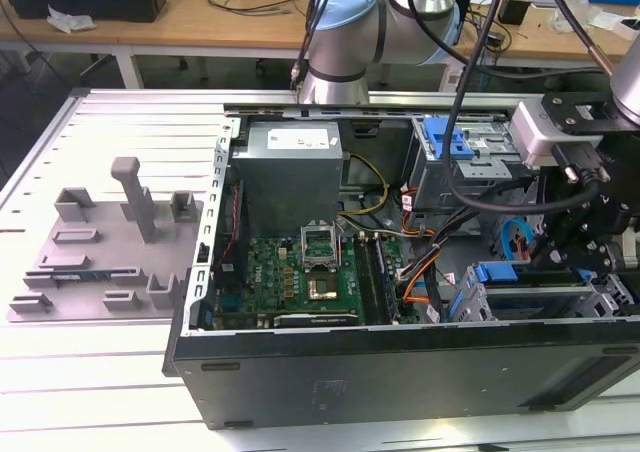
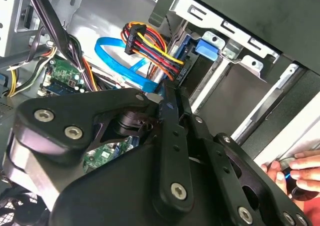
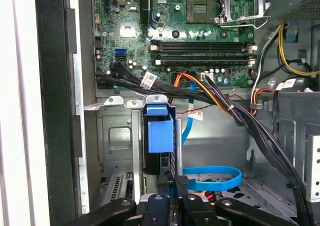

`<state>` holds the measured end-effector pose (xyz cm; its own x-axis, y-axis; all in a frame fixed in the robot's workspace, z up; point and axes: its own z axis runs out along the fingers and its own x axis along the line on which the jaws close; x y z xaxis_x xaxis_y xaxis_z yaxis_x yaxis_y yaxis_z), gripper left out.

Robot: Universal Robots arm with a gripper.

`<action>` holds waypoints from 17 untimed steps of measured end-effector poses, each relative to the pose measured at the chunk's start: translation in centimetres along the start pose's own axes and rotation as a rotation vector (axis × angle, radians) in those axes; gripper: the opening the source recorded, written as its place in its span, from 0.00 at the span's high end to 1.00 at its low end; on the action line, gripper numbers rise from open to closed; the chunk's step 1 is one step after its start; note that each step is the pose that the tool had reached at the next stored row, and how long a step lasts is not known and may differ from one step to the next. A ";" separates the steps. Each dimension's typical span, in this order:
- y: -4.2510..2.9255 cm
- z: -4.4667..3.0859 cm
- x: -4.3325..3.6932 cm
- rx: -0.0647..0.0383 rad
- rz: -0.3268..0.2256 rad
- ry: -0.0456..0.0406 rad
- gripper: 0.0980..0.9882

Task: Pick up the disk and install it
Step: 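Insert the second disk wire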

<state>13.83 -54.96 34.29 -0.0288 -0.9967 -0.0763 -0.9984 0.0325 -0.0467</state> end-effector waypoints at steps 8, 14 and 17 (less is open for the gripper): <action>0.12 0.32 0.03 0.002 -0.032 -0.0018 0.93; 0.05 -1.32 -0.22 0.010 -0.033 -0.0013 0.78; 0.00 -2.88 -0.75 0.014 -0.034 0.0059 0.78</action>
<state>13.72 -54.43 37.22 0.0045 -0.9976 -0.0686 -0.9980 -0.0001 -0.0634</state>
